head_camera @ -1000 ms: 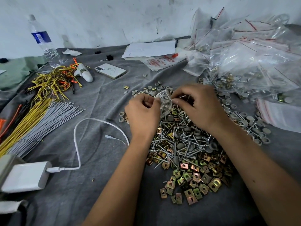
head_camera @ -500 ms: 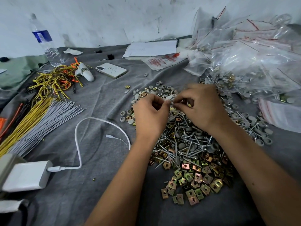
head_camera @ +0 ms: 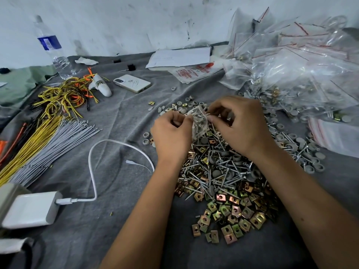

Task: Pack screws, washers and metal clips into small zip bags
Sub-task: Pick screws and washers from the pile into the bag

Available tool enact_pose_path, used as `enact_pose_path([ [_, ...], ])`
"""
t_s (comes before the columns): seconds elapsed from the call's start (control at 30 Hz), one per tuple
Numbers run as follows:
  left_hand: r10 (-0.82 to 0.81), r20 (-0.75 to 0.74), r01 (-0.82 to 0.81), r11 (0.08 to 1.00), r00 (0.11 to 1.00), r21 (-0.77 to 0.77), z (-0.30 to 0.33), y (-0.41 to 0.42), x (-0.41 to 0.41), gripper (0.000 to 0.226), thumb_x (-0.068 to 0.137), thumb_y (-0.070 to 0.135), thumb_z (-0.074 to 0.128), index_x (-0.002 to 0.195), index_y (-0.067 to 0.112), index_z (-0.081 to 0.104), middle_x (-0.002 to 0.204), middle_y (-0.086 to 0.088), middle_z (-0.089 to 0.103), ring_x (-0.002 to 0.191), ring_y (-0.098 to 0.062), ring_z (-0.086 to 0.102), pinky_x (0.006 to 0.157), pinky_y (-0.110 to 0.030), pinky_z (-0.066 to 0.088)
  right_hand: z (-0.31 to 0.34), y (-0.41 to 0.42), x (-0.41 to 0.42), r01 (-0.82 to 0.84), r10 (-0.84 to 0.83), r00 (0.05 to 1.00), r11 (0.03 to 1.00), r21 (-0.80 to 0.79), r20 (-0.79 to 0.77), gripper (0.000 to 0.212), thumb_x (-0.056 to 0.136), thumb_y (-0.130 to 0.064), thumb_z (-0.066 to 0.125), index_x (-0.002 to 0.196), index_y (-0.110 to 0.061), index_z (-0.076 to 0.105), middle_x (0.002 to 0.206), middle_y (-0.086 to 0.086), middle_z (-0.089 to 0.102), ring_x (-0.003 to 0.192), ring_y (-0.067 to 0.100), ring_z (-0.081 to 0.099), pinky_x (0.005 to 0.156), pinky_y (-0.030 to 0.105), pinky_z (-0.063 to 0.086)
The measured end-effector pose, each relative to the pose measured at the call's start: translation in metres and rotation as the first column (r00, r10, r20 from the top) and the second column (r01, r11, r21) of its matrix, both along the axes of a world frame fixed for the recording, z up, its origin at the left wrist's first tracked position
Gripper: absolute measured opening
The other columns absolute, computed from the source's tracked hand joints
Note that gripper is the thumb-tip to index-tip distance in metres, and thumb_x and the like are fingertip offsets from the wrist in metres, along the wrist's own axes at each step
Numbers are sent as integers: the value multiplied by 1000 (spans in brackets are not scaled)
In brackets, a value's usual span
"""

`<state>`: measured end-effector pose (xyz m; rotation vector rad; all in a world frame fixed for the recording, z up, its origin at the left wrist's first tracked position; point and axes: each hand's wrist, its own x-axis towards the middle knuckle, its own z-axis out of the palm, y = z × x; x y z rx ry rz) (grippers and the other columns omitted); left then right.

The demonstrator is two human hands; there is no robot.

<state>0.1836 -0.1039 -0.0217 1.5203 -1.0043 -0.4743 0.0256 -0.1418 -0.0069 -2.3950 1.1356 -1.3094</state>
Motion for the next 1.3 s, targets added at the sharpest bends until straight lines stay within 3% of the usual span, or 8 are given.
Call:
enact_pose_path([
  [0.1,34,-37,-34,999,999,-11,0,0,3,25,91,23,76,73,7,67,67,-16,69,57,-31,62,59,-42,54,1,-3,-8,-65,77,991,992,108,-108,13,84,-23,82,95,-23,76,85,-18,65,81,-5,62,78,22,53],
  [0.27,72,-39,-72,997,997,-11,1,1,5,22,89,23,76,74,8,68,68,-12,70,59,-25,63,59,-35,51,1,-8,-12,-50,235,846,929,368,-478,24,83,-50,76,102,-34,77,102,-13,56,109,13,45,96,40,41],
  [0.43,73,-22,-73,997,997,-10,2,0,4,23,90,25,75,74,10,68,68,-12,71,67,-33,67,56,-33,50,0,-7,-11,-76,289,833,904,421,-471,17,83,-52,76,82,-39,66,97,-17,51,106,12,40,99,47,36],
  [0.63,71,-9,-71,997,997,-19,2,0,4,23,89,25,75,74,10,67,69,-13,70,68,-35,67,58,-36,52,-2,-4,-8,-114,287,857,916,386,-428,15,87,-44,75,89,-30,70,97,-20,52,108,10,40,104,50,34],
  [0.8,72,-16,-72,997,997,-22,1,1,4,24,90,24,75,74,8,67,69,-14,70,67,-34,66,59,-38,53,1,1,1,7,217,789,933,360,-575,54,74,-77,61,103,-33,73,107,-11,49,113,14,37,105,49,27],
  [1.03,76,-20,-76,997,997,-10,0,0,5,25,90,25,76,74,8,66,69,-13,69,57,-17,58,56,-33,49,3,3,2,-162,324,872,898,409,-367,20,81,-46,80,78,-31,67,97,-17,57,103,10,52,105,49,37],
  [1.2,75,-8,-75,997,997,-3,1,1,5,24,90,27,76,74,12,68,68,-9,70,59,-24,64,55,-28,48,1,0,-3,-188,201,980,917,352,-1,6,89,-33,74,91,-28,70,88,-14,69,80,-2,64,74,25,49],
  [1.3,42,7,-42,999,999,7,2,1,5,24,91,26,76,73,13,67,66,-11,70,66,-33,69,56,-36,54,2,0,-4,-158,118,981,946,285,152,9,88,-23,77,97,-23,75,89,-10,73,83,6,70,79,32,60],
])
